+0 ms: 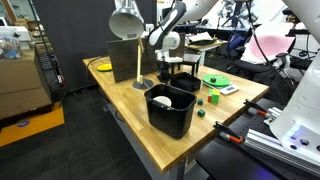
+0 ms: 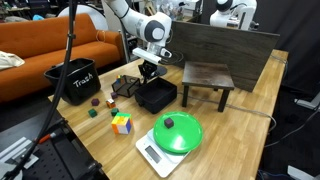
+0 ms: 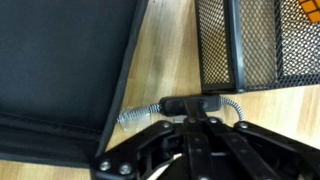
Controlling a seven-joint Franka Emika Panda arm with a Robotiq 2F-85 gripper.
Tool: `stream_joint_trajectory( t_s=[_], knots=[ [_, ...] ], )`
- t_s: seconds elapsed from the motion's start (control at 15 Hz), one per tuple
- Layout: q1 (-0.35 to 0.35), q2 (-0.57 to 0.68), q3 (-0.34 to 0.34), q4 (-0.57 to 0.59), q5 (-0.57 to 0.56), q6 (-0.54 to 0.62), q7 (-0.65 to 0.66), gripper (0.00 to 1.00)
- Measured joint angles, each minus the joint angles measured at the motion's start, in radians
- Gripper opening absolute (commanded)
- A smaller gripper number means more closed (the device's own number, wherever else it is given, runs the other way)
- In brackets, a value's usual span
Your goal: Turn on the desk lamp
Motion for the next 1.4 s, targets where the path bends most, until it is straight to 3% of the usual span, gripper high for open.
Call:
stream_joint_trajectory(
  t_s=[1.4],
  knots=[
    [-0.027, -0.013, 0.01, -0.03, 0.05, 0.03, -0.021, 0.01]
  ],
)
